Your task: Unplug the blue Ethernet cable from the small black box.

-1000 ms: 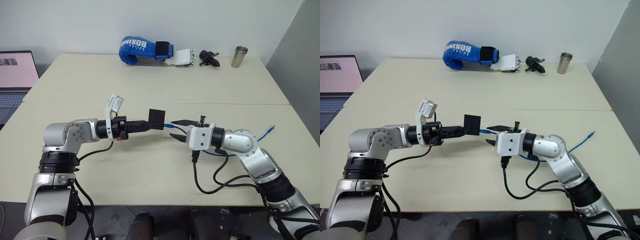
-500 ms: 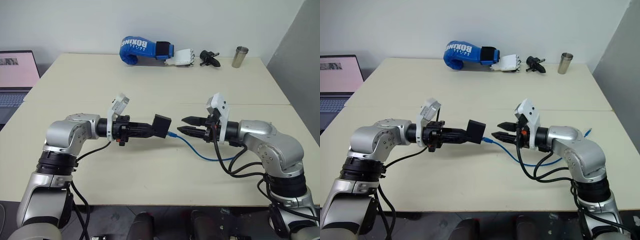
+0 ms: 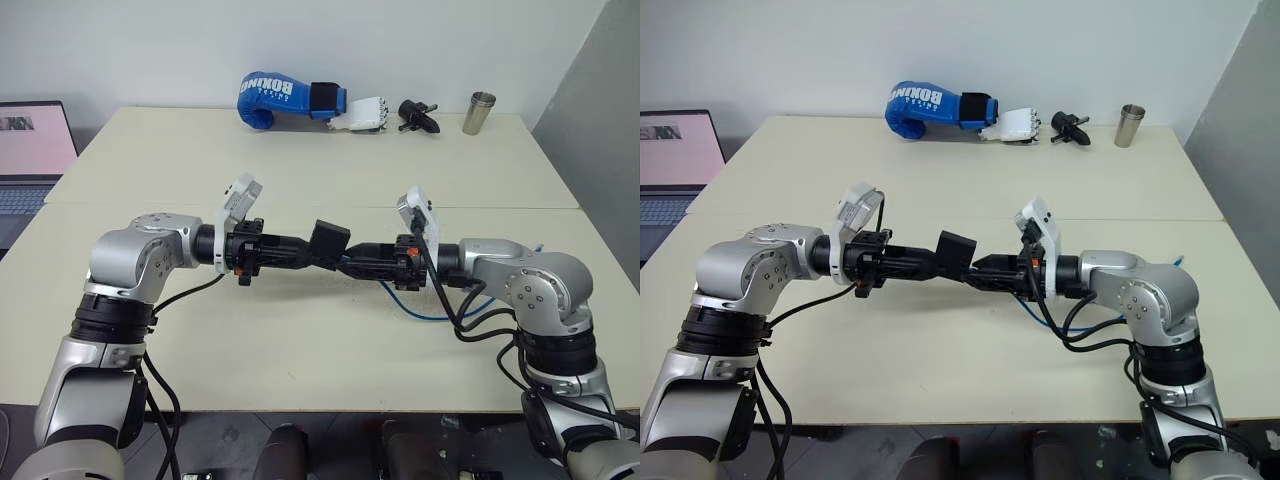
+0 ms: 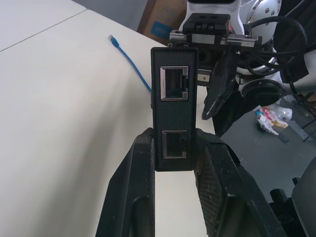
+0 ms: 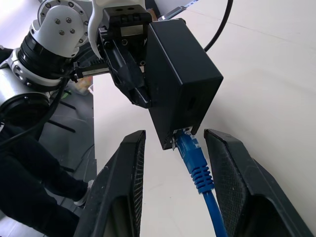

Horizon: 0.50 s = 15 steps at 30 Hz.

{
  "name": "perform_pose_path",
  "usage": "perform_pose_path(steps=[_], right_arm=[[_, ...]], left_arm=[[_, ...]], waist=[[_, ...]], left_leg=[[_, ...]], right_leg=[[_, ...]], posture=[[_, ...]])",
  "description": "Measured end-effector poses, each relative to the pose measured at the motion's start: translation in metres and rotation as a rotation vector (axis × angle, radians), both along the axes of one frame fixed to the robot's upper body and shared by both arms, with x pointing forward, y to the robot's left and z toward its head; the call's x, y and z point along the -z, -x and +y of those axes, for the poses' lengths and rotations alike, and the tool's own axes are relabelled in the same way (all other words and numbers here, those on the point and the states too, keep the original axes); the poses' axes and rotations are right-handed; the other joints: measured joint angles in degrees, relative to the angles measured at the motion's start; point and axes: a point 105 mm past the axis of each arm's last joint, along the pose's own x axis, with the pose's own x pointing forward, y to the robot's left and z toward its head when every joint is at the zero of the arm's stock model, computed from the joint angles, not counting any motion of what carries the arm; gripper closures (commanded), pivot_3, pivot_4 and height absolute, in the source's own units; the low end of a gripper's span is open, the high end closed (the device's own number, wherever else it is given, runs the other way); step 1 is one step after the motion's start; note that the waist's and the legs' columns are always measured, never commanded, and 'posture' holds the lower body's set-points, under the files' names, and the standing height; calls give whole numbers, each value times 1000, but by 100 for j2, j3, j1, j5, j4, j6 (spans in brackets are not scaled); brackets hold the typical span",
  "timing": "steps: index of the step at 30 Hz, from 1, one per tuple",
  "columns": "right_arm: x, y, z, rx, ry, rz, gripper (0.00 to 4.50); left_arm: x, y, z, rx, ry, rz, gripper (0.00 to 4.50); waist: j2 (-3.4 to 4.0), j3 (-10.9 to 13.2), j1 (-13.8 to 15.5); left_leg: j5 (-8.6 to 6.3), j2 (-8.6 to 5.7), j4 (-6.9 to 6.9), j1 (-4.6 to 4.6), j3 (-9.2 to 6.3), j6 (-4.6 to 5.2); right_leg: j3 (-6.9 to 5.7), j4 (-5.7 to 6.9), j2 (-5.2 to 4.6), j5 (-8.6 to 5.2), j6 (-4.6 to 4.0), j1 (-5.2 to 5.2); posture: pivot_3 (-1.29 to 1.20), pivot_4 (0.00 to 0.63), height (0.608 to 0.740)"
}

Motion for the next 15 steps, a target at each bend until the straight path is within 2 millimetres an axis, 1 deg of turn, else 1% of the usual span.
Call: perform_pose_path(steps=[10,15], right_arm=[[0,0,2,-31,-8,26,2514],[1,-2,-2,-42,-9,49,2514]], left_arm=[[0,1,0,10,2,3,3723],[0,1,1,9,-1,3,3723]], waist=[[0,0,0],[0,0,0]], left_leg=[[0,0,0,0,0,0],[0,0,0,0,0,0]], right_leg=[[0,0,0,0,0,0],[0,0,0,0,0,0]], posture=[[0,150,740],[0,150,740]])
